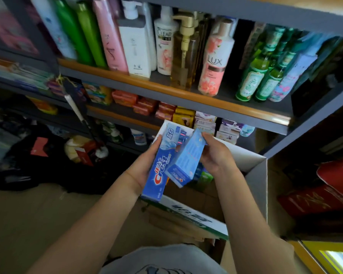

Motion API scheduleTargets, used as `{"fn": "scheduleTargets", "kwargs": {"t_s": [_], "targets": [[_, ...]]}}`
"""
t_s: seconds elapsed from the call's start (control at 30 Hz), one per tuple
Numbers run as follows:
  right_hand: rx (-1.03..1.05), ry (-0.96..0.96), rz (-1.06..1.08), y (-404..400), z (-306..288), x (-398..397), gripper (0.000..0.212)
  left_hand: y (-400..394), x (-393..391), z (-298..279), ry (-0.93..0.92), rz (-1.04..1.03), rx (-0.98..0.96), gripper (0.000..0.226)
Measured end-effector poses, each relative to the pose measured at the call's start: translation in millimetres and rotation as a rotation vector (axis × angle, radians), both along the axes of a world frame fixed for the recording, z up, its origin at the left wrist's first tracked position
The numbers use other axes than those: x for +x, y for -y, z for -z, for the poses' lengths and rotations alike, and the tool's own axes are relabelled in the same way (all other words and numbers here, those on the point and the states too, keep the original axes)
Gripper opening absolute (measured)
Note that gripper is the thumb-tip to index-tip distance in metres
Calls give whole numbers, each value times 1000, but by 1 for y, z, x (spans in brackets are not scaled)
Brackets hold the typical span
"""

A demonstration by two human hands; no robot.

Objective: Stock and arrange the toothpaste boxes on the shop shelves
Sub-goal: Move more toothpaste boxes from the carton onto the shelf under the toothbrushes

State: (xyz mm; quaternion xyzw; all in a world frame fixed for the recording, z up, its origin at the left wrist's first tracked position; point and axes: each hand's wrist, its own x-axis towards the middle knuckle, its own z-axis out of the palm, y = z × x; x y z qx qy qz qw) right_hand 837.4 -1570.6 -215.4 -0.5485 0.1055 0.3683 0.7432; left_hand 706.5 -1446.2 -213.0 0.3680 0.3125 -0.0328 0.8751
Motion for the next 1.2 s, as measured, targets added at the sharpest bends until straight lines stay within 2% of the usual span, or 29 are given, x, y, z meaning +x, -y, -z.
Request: {"fn": "scheduleTargets", "kwargs": {"t_s": [0.13,0.3,0.4,0.53,0.67,0.73,0.8,0.9,0.97,1.03,1.1,1.2], "targets": [[-121,227,-99,-55,-20,-46,19,-57,-46,-2,-39,41,9,59],[-279,460,-152,-159,-38,-127,15,-142,-134,-16,86,139,111,38],[-291,413,-235,-228,-46,-178,12,-202,-190,-19,115,112,140,41],[-98,95,-432,-306,-58,-243,23,-271,-258,-21,141,-9,24,26],[-42,66,-584,-359,-57,-284,19,-323,-301,-18,83,-51,-38,26],[-91,142,-649,-383,-54,-288,20,-347,-311,-17,83,-19,-6,33],[-229,288,-686,-407,-50,-285,22,-370,-314,-15,109,-5,61,41],[-419,469,-643,-447,-41,-280,30,-399,-306,-15,106,-5,153,44],[-475,528,-584,-477,-38,-274,32,-421,-297,-16,99,-1,155,42],[-385,483,-565,-508,-35,-262,38,-448,-288,-17,87,-23,119,31],[-207,349,-599,-538,-37,-246,44,-481,-278,-20,85,-82,64,25],[-31,234,-641,-584,-42,-219,36,-532,-256,-28,67,-125,43,26]]}}
